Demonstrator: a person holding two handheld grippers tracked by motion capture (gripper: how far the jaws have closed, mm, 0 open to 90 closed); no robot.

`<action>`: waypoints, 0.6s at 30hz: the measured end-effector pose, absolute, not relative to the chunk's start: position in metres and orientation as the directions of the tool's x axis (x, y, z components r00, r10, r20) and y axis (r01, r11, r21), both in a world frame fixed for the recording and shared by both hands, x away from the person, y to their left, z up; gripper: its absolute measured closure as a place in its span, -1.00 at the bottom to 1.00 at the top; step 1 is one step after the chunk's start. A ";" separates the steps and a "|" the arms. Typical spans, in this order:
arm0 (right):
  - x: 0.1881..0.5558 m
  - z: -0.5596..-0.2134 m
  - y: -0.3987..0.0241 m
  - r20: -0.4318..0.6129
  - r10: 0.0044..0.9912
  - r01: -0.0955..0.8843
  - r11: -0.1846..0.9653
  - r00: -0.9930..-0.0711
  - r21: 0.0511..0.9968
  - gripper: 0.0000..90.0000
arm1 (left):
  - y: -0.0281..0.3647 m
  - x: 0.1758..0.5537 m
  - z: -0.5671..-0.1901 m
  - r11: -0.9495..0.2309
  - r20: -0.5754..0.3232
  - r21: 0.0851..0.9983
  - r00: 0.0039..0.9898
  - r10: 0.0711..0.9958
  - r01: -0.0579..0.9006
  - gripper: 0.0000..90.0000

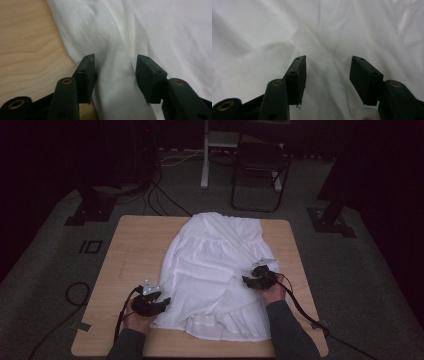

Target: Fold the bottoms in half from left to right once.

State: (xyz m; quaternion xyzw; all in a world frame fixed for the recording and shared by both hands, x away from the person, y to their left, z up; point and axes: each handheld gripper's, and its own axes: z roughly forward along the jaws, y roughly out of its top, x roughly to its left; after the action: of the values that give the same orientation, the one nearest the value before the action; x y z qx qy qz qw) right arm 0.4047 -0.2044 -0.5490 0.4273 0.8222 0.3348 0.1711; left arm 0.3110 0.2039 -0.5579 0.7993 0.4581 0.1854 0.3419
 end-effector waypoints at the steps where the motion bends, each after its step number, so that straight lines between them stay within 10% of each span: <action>1: 0.405 -0.549 -0.204 0.005 0.817 0.588 0.411 -0.576 0.697 0.51 | 0.203 0.311 -0.558 -0.355 -0.014 0.718 0.522 0.853 0.599 0.30; 4: 0.389 -0.544 -0.212 0.003 0.800 0.563 0.420 -0.600 0.712 0.98 | 0.202 0.307 -0.553 -0.368 -0.032 0.724 0.562 0.826 0.583 0.90; 18: 0.254 -0.533 -0.335 0.055 0.784 0.450 0.295 -0.618 0.843 0.99 | 0.209 0.270 -0.534 -0.368 -0.032 0.755 0.591 0.806 0.543 0.94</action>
State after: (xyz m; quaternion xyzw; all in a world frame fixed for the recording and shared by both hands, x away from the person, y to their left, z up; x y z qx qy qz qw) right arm 0.2538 -0.3352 -0.5327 0.3944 0.7822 0.4438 0.1887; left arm 0.2697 0.2085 -0.5342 0.8084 0.4171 0.1746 0.3768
